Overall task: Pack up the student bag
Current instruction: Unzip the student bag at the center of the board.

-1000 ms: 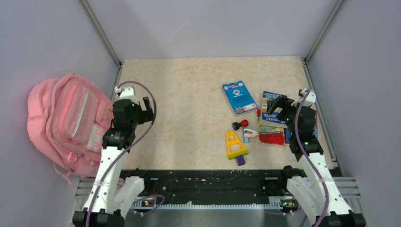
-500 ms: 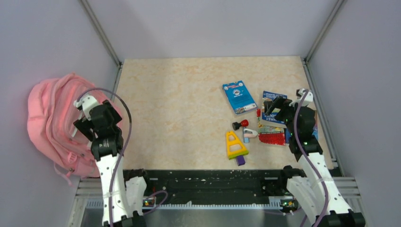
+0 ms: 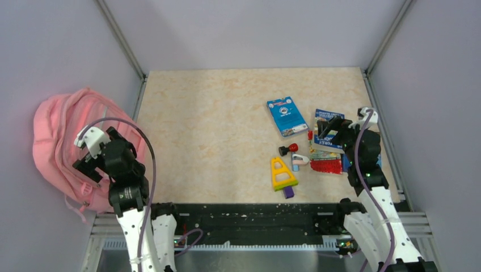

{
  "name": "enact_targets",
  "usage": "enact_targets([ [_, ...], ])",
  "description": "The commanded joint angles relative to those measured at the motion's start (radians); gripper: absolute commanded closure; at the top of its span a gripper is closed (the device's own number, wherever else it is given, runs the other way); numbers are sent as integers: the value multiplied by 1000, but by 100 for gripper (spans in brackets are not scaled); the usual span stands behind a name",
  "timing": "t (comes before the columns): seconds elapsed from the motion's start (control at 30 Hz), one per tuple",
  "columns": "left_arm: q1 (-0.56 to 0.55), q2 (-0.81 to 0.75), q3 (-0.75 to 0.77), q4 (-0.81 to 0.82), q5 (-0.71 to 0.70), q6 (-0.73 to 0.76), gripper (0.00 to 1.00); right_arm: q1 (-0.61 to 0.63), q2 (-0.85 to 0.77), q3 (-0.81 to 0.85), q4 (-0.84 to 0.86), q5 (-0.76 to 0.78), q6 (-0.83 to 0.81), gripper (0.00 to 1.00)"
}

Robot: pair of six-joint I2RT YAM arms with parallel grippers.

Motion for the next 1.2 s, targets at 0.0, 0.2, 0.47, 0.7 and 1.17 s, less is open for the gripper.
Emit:
enact_targets([
  [0.0,5,81,50,34,-155,11,2,-7,-9,9,27,9,-2,1],
  [0.2,17,68,78,106,-218,68,2,-8,-10,4,26,4,-5,1],
  [0.47,113,148,60,147,-198,67,2,-8,2,2,33,-16,-4,1],
  [0.7,221,134,15,191,122,4,9,-8,28,3,46,-51,-1,2],
  [1.17,251,195,23,146,243,-104,8,-7,36,3,59,-85,7,2],
])
